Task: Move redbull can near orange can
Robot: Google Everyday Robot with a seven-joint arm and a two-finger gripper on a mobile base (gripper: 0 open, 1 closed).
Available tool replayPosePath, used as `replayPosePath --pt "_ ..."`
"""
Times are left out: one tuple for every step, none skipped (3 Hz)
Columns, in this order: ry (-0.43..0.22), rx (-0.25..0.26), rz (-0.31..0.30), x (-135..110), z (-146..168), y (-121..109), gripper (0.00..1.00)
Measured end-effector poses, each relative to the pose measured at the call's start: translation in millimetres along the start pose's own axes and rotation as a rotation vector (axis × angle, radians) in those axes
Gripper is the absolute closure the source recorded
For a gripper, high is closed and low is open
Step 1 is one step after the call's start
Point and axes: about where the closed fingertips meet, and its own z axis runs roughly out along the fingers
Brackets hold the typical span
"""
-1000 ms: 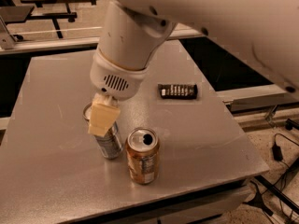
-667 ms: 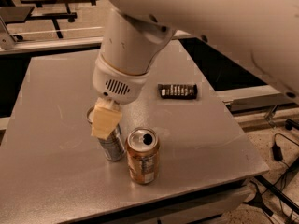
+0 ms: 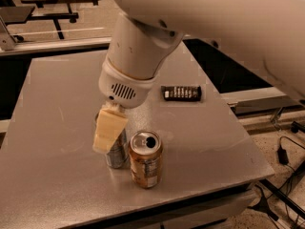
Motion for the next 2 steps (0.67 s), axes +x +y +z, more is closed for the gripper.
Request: replayPosePath --pt "-0.015 0.022 0.019 2.0 -16.2 -18.5 0.0" --pt "-0.015 0.022 0.019 2.0 -16.2 -18.5 0.0"
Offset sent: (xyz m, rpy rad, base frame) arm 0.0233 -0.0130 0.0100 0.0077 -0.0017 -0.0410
